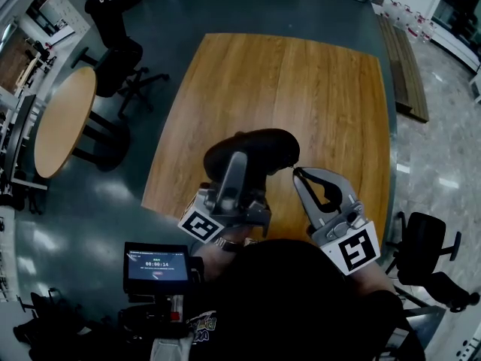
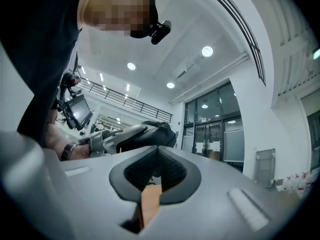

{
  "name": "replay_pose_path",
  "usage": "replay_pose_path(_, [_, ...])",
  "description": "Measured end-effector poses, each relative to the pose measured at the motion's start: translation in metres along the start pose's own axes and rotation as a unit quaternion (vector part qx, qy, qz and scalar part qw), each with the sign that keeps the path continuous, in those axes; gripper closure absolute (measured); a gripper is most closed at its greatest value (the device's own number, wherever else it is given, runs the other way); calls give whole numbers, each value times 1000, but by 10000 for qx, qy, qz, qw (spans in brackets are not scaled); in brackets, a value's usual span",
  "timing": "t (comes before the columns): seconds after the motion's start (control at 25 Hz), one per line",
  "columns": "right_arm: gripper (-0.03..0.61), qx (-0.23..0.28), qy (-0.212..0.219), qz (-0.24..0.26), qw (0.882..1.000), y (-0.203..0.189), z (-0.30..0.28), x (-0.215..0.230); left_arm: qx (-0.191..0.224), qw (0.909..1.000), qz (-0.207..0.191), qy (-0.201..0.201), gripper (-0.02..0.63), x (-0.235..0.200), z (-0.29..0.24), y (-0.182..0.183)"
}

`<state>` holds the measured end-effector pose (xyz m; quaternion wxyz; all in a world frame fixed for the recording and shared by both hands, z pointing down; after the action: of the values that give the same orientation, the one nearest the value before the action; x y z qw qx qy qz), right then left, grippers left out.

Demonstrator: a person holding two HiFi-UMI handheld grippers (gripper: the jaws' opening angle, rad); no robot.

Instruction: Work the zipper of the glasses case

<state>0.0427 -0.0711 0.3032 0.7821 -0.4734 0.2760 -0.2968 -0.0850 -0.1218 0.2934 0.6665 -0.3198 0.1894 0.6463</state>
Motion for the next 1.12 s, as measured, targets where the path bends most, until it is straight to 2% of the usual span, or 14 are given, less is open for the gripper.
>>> replay_pose_path(0.08, [574, -62, 107, 54, 9999, 1, -1, -3, -230, 9990, -280, -278, 331, 8, -3, 4])
replay_pose_path(0.12, [574, -80, 171, 214, 9996, 2, -1, -5, -301, 9985, -291, -365, 334, 11, -4, 5])
replay_pose_path(0.32, [574, -374, 554, 1222, 9903, 3, 5, -9, -545, 9976, -53, -420, 339, 8, -4, 0])
replay_pose_path(0.52, [574, -711, 1076, 2389, 9625, 3, 15, -15, -1140, 9921, 388, -358, 341, -2, 5, -5])
replay_pose_path(0.64, [574, -792, 1196, 2642, 9537, 4, 17, -16, -1319, 9889, 549, -400, 342, -4, 12, -5])
replay_pose_path(0.76, [574, -931, 1235, 2833, 9465, 4, 20, -13, -1624, 9842, 472, -522, 341, -3, 14, -7])
replay_pose_path(1.0, [574, -1034, 1482, 2855, 9412, 5, 25, -14, -2702, 9587, 70, -887, 341, 10, 21, -21])
replay_pose_path(1.12, [574, -1154, 1916, 2911, 9302, -1, 30, -20, -3301, 9381, -109, -1046, 341, 12, 24, -26])
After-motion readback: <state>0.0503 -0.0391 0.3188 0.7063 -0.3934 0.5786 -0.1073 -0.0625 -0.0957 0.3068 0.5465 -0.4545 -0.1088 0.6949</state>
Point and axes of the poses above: the fingertips, and each gripper's own axes: z backward along the fingers, x to its right, y out of its top, the point moved 3 cm from there along z, backward along the fingers, and after that the axes turned 15 degrees about x, right-handed, at the moved point
